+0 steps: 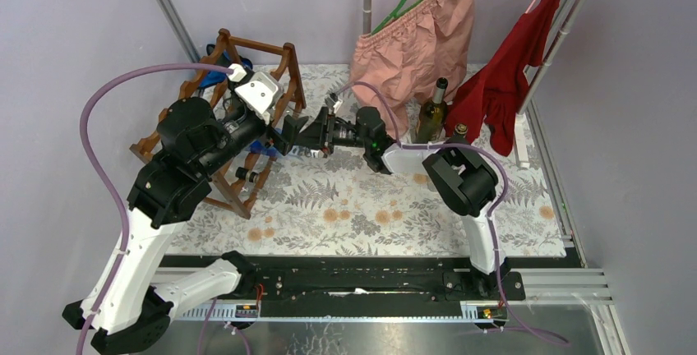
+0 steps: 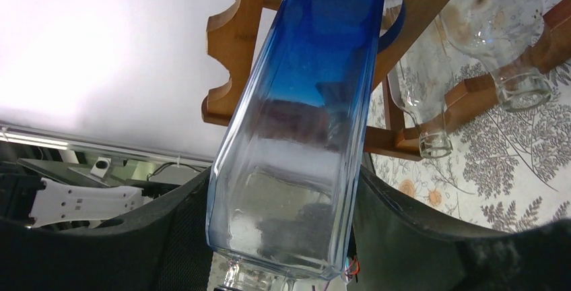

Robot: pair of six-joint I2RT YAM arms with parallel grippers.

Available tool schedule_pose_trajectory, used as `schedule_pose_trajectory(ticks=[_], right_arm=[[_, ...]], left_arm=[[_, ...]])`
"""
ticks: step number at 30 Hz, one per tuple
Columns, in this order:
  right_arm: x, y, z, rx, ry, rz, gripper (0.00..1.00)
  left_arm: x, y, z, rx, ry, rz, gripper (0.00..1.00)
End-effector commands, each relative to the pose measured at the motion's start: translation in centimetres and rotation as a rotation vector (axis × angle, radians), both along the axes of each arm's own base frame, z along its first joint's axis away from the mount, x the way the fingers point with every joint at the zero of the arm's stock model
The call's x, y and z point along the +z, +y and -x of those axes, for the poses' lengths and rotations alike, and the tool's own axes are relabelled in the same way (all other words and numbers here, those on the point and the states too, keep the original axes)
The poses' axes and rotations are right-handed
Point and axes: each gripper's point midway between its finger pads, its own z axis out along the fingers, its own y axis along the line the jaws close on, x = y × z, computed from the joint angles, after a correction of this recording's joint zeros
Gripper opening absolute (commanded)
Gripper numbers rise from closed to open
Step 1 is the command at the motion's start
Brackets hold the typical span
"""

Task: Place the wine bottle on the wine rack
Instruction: Place the wine bottle in the wine rack.

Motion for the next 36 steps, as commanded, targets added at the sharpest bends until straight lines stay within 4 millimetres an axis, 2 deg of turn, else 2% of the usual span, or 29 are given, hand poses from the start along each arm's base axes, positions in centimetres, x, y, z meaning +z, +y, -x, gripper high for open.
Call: schedule_pose_trajectory(ticks=[1, 8, 25, 36], right_arm=[[12.3, 0.5, 1.5, 0.000, -0.309, -0.356, 0.00], [11.5, 1.8, 0.8, -0.004, -0.261, -0.394, 0.00], [11.4, 4.6, -0.7, -0.016, -0.266, -0.475, 0.00], [11.2, 6.6, -0.6, 0.007, -0.274, -0.497, 0.00]], left_arm=[[1.3, 1.0, -0.1, 0.041, -0.032, 0.008, 0.98], [1.2, 1.3, -0.2, 0.064, -0.023, 0.003, 0.98], [0.3, 1.5, -0.9, 0.091, 0.003, -0.014, 0.98], [-0.1, 1.2, -1.1, 0.091, 0.016, -0.014, 0.98]])
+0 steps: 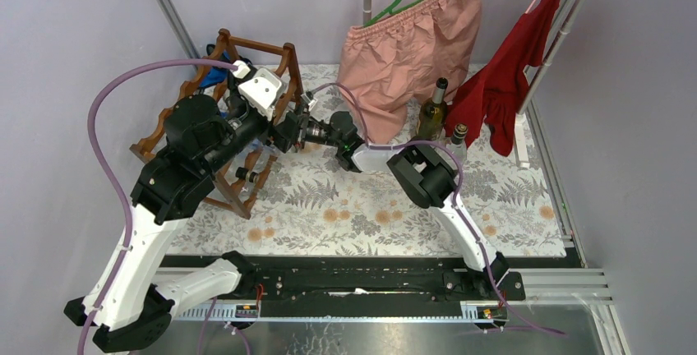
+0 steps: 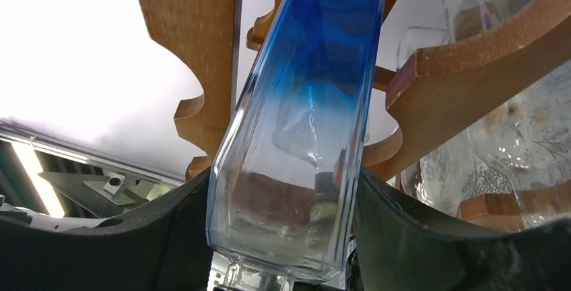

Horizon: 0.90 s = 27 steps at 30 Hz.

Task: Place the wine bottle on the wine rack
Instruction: Place the wine bottle in the wine rack.

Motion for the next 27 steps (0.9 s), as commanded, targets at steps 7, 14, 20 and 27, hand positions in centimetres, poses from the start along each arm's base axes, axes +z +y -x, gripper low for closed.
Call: schedule_pose_trajectory(ticks=[7, 14, 20, 27], right_arm=[[12.2, 0.0, 2.2, -0.015, -0.265, -0.342, 0.00], [11.5, 1.3, 1.2, -0.030, -0.252, -0.318, 0.00], [9.6, 2.9, 1.0, -0.029, -0.206, -0.219, 0.02], [8.1, 4.1, 1.3, -0.021, -0.189, -0.150, 0.07]], left_arm=[[0.8, 0.3, -0.3, 0.021, -0.015, 0.008, 0.98], [0.8, 0.4, -0.3, 0.021, -0.015, 0.007, 0.98], [0.9, 0.3, -0.3, 0.020, -0.018, 0.007, 0.98], [0.4, 0.3, -0.4, 0.021, -0.008, 0.002, 0.98]])
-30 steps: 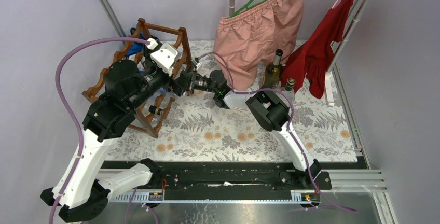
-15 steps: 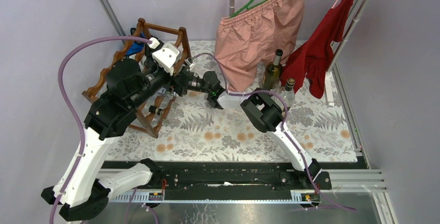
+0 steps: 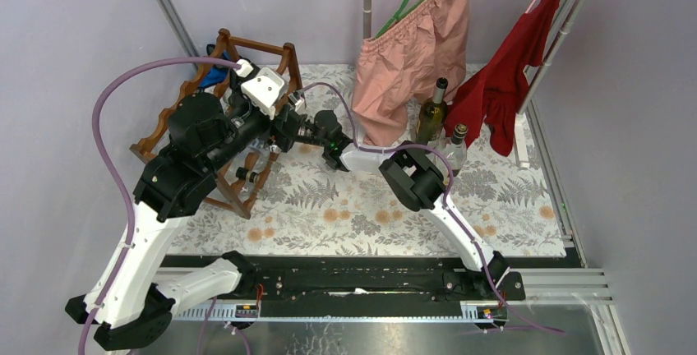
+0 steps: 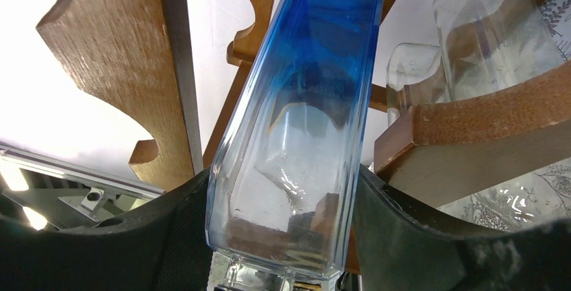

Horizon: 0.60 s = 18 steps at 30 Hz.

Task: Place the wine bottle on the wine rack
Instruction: Place the wine bottle in the wine rack.

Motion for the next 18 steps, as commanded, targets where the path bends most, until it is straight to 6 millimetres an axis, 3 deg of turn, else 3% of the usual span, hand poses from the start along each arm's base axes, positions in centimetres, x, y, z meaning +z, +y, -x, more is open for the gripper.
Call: schedule_pose_trajectory(ticks=[1, 6, 10, 15, 18], right_arm=[[8.8, 0.2, 1.7, -0.001, -0.173, -0.160, 0.07], [7.4, 0.6, 1.5, 0.008, -0.141, -0.090, 0.17], [6.7, 0.6, 1.7, 0.017, -0.122, -0.064, 0.18], [6.2, 0.7, 1.7, 0.017, -0.115, -0.048, 0.19], [5.8, 0.7, 1.7, 0.017, -0.106, -0.040, 0.19]], left_arm=[[0.6, 0.5, -0.1, 0.021, -0.014, 0.007, 0.98], [-1.7, 0.5, -0.1, 0.023, 0.041, -0.021, 0.99], [-6.1, 0.2, 0.0, 0.040, 0.200, -0.043, 0.96], [-12.7, -0.8, 1.2, 0.036, 0.439, -0.023, 0.72], [-14.8, -0.2, 1.5, 0.095, 0.495, -0.013, 0.56]])
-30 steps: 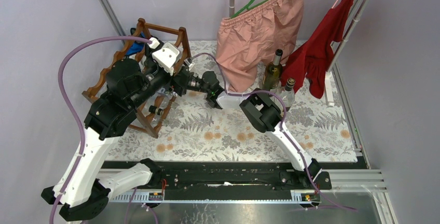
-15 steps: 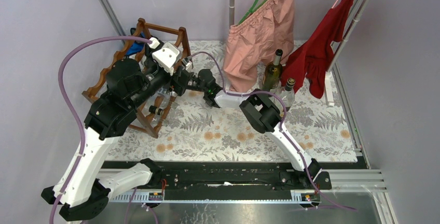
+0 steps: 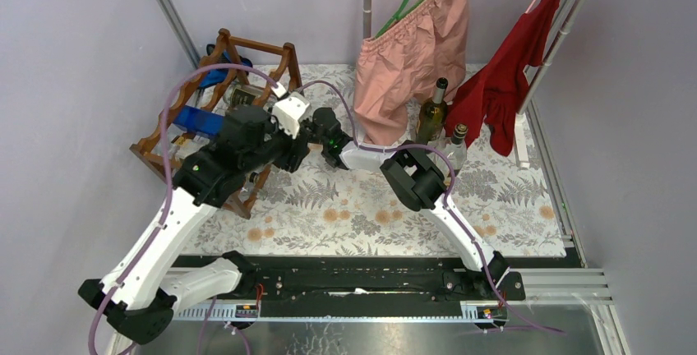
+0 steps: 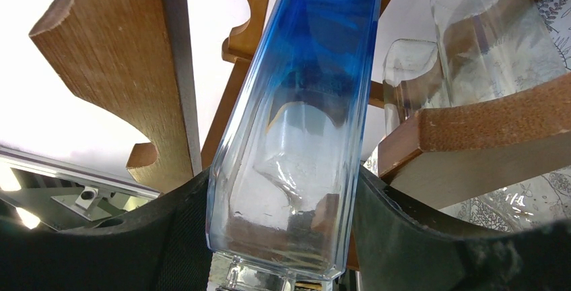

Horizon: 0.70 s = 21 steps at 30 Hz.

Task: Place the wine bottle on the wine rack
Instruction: Place the wine bottle in the wine rack.

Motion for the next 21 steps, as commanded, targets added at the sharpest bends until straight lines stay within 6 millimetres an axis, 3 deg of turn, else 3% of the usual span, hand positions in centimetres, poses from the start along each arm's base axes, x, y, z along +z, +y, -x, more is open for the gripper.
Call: schedule_pose_trajectory(ticks=[1, 7, 14, 21], right_arm=[[5.8, 0.5, 1.5, 0.005, -0.095, -0.074, 0.18], [5.4, 0.4, 1.7, 0.005, -0.086, -0.068, 0.18], [5.2, 0.8, 2.1, 0.003, -0.083, -0.063, 0.18], [5.2, 0.8, 2.2, 0.002, -0.079, -0.063, 0.18]], left_arm=[[-3.4, 0.9, 1.0, 0.097, 0.132, 0.029, 0.50], [-7.2, 2.6, -1.1, 0.301, 0.209, -0.033, 0.24], [-9.7, 5.6, -3.5, 0.515, 0.201, -0.180, 0.07], [-9.9, 7.5, -4.8, 0.645, 0.141, -0.267, 0.05]])
